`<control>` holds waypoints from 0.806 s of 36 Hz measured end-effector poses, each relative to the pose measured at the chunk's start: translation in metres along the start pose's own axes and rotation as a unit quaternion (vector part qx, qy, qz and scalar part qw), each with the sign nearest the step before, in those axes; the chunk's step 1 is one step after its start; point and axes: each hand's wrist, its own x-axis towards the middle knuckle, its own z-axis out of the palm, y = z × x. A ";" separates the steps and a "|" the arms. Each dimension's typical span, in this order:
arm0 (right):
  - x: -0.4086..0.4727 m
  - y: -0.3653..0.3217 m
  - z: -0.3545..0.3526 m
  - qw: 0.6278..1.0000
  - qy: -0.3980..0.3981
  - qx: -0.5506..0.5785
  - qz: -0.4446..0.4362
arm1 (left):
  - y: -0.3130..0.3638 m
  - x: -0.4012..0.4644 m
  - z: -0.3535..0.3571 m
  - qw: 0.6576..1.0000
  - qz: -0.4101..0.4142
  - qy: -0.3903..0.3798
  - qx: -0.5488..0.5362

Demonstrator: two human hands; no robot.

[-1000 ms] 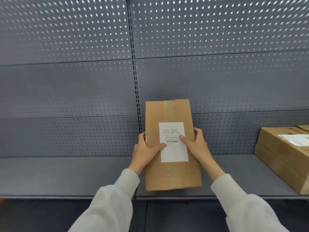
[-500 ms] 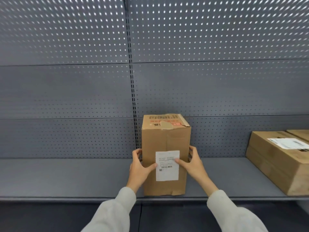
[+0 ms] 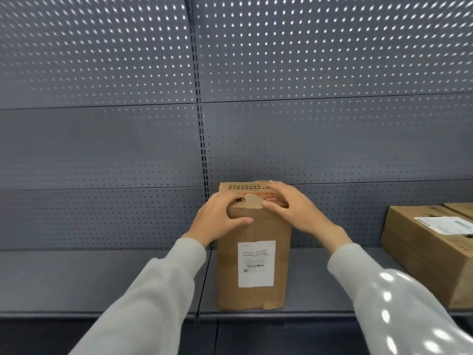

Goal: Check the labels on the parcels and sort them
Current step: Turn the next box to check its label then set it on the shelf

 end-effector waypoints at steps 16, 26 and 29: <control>0.006 0.006 0.004 0.999 -0.032 -0.041 0.013 | -0.005 0.005 0.007 1.000 0.003 0.014 0.021; 0.010 0.003 -0.003 0.957 0.073 0.232 0.157 | -0.004 0.008 -0.001 0.939 -0.186 0.048 -0.284; 0.013 0.011 0.003 0.907 0.038 0.307 0.285 | -0.004 0.011 -0.005 0.880 -0.321 -0.009 -0.350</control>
